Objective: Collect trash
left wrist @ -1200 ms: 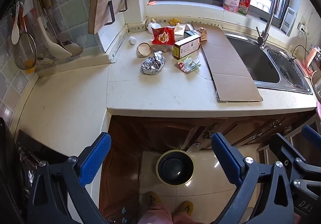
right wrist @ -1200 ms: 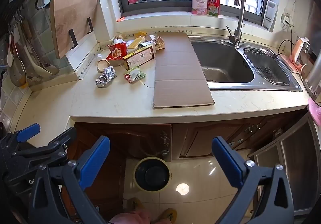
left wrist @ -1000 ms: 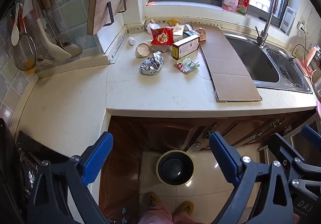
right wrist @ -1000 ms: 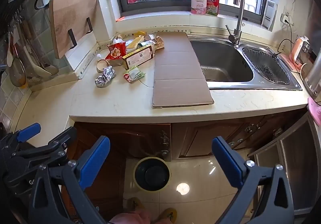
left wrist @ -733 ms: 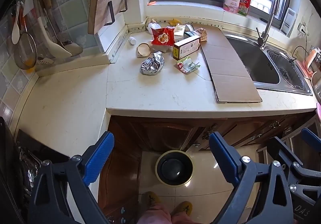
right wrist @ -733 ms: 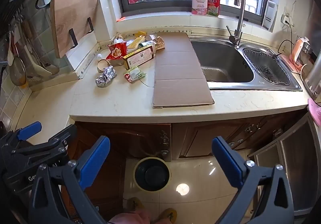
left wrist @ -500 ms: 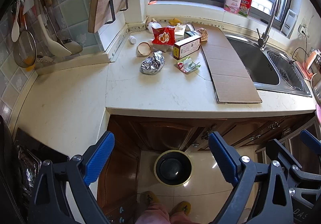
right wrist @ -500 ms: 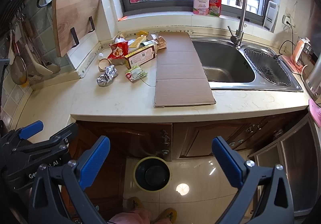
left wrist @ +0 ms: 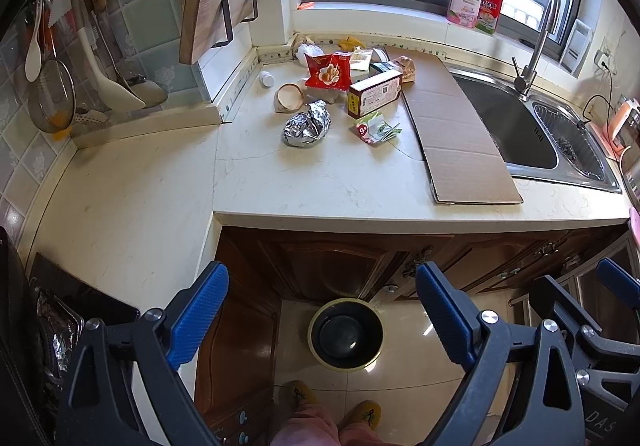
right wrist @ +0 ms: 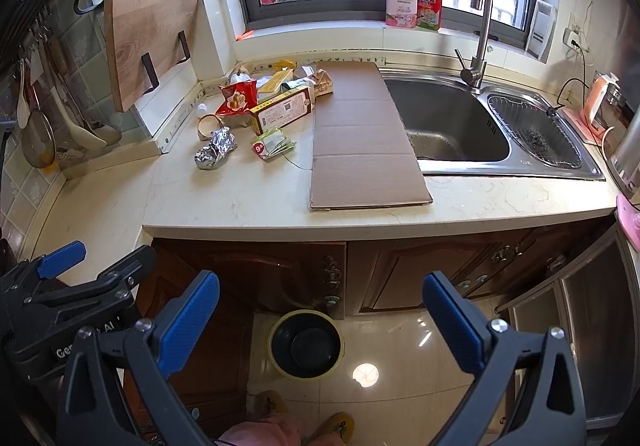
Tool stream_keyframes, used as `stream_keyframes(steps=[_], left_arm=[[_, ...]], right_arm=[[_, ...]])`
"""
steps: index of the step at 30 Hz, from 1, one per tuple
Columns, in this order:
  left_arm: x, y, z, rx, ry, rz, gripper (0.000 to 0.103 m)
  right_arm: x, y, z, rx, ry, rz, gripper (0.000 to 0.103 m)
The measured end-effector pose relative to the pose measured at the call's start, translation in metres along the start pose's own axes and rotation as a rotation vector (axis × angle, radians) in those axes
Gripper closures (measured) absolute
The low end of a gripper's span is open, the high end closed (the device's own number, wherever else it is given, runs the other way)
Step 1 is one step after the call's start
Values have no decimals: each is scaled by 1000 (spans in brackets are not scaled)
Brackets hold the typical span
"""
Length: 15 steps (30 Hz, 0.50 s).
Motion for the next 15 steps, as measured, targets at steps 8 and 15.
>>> stream_keyframes(steps=[8, 15], left_arm=[[-4, 6, -3, 0, 2, -6, 9], [-6, 10, -6, 2, 2, -10, 9]], right_arm=[[2, 0, -1, -1, 0, 0, 1], [-3, 4, -3, 4, -2, -2, 1]])
Point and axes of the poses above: each gripper's, at about its wrist camera, not at the fingertips, and z roughly the way its jaws point, x to its right, y to its underside, the point moved 2 cm from there along z, roughly the way its jaws point, and after that the axes turned 4 degrees about x, right-handed, at the moved point
